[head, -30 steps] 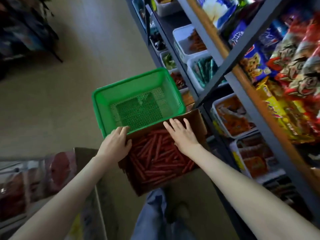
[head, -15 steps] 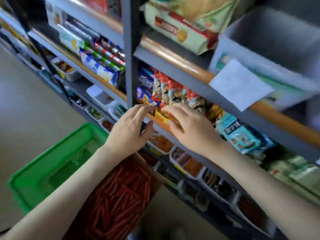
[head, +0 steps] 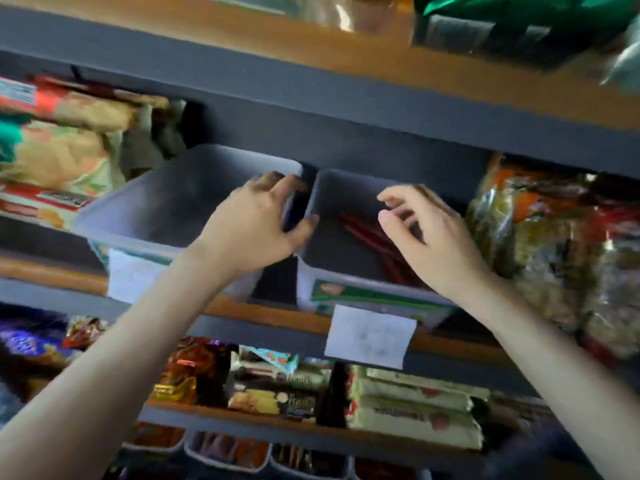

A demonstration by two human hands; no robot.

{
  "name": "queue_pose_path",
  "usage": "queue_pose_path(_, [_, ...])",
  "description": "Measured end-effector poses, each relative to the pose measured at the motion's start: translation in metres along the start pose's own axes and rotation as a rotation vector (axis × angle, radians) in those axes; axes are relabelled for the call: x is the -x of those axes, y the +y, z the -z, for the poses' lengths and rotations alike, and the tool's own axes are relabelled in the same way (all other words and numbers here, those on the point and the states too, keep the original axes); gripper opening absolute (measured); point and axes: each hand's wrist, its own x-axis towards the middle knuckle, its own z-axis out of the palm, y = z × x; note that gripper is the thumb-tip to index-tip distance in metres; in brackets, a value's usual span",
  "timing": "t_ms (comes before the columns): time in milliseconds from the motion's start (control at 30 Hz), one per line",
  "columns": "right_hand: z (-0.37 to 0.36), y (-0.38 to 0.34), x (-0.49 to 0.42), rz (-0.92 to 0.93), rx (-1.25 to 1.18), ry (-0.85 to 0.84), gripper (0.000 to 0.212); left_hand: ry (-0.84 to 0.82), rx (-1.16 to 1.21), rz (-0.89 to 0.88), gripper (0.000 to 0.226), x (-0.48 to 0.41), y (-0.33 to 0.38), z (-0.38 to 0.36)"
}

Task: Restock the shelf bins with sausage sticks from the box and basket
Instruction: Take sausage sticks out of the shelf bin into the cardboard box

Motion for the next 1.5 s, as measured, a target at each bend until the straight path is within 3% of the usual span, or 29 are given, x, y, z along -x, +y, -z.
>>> queue_pose_path(67, [0.001,0.018,-0.005,-0.062,0.032,-0.018,0.024,-0.165,-0.040,0.066,0.077,-0.012,0.010,-0.009])
queue_pose_path(200, [-0.002,0.041,-0.017,-0.227,0.096,-0.150,0.041,-0.444,-0.078,0.125,0.070,-0.022,0.009,-0.019])
queue_pose_path(500, [-0.016,0.049,-0.025,-0.270,0.263,-0.260,0.058,-0.570,-0.149,-0.003,0.053,-0.026,-0.012,-0.008])
queue_pose_path(800, [-0.033,0.047,-0.038,-0.348,0.587,-0.543,0.071,-0.472,-0.075,-0.031,0.050,-0.024,-0.016,-0.015])
queue_pose_path(1167, [-0.048,0.048,-0.037,-0.636,0.665,-0.935,0.089,-0.433,-0.005,-0.064,0.050,-0.023,-0.019,-0.020])
queue_pose_path(1300, [-0.052,0.050,-0.040,-0.600,0.554,-0.925,0.105,-0.436,0.011,-0.077,0.052,-0.023,-0.021,-0.019])
queue_pose_path(1400, [-0.049,0.049,-0.040,-0.606,0.316,-0.812,0.101,-0.449,0.006,-0.082,0.053,-0.022,-0.020,-0.018])
queue_pose_path(1500, [-0.047,0.047,-0.045,-0.517,0.366,-0.759,0.095,-0.440,0.002,-0.093,0.053,-0.023,-0.019,-0.019])
